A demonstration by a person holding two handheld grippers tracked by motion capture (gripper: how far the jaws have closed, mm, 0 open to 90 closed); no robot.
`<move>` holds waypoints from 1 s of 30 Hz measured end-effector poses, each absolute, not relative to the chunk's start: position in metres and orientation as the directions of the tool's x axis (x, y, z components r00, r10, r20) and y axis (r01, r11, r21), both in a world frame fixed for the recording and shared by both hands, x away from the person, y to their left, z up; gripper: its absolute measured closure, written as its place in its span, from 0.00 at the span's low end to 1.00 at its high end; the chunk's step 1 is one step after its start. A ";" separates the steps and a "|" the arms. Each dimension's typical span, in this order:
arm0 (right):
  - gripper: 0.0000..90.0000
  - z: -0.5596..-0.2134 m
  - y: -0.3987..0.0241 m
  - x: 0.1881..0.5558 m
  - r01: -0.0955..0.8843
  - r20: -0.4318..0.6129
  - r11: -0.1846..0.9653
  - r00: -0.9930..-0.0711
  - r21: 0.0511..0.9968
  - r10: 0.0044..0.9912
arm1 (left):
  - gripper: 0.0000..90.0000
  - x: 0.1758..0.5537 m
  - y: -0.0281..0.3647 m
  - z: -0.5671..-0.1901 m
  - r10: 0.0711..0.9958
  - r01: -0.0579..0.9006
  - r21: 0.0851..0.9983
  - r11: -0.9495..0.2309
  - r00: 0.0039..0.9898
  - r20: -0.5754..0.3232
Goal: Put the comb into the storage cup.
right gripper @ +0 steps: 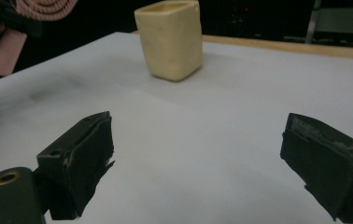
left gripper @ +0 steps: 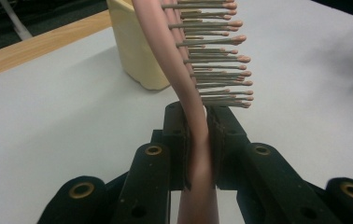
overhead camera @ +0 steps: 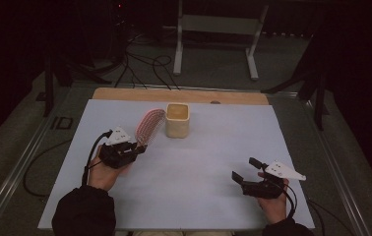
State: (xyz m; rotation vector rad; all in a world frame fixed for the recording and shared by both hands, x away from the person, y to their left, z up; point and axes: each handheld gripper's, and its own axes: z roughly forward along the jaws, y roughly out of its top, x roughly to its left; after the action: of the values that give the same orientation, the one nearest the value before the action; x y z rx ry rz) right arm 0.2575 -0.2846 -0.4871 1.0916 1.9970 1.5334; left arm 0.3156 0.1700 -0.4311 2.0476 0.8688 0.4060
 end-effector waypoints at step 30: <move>0.11 -0.436 -0.227 0.296 0.296 0.113 0.158 -0.722 0.942 0.682 | 0.88 0.306 0.164 -0.430 0.688 0.401 0.829 -0.389 0.726 -0.028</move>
State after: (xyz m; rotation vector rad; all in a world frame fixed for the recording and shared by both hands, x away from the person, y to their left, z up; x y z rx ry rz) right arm 0.2958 -0.2271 -0.4358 0.9366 2.1024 1.5845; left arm 0.3065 0.1638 -0.4303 2.0296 0.8265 0.4032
